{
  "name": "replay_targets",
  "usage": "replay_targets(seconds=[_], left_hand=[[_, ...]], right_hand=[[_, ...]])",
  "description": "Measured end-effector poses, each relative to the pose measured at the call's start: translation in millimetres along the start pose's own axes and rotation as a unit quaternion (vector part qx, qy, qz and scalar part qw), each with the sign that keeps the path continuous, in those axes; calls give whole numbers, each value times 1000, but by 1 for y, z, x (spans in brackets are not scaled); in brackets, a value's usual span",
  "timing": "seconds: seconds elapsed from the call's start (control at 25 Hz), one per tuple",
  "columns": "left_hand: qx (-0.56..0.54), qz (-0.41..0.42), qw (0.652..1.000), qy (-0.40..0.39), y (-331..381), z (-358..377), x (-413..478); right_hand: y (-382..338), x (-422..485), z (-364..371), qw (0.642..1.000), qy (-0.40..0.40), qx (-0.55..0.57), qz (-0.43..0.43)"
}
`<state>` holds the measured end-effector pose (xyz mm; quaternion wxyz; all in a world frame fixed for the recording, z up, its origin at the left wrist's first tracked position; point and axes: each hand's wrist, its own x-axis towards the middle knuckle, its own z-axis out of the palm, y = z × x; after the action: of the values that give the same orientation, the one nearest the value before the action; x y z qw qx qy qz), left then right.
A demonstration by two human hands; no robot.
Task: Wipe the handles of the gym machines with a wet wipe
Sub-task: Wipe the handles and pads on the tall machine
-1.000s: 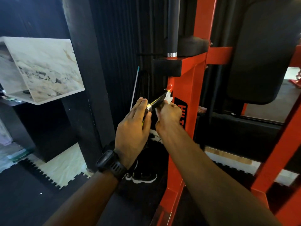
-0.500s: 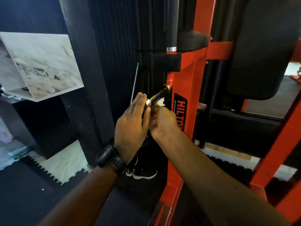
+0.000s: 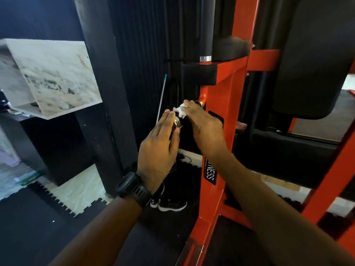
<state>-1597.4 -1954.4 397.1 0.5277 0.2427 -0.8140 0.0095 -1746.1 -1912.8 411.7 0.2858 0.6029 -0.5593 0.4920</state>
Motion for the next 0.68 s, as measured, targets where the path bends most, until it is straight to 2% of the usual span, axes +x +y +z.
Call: replay_targets(seconds=[0.08,0.24,0.32,0.48,0.6,0.68], left_hand=[[-5,-6,1000,5,1,2,-2],[-19,9,999,28,-1,6,-3],[-21,8,999,41,0,7,-4],[-23,5,999,42,0,8,-5],[-20,5,999,42,0,9,-4],[-21,9,999,46,0,9,-5]], right_hand=[[6,13,-5,999,-44,-21,-20],[22,42,-16,974,-167,-13,-151],[23,58,-22,967,-196,-18,-161],[12,71,-19,927,-299,-6,-227],[30,91,-28,913,-342,-38,-218],[36,90,-29,921,-331,-61,-197]])
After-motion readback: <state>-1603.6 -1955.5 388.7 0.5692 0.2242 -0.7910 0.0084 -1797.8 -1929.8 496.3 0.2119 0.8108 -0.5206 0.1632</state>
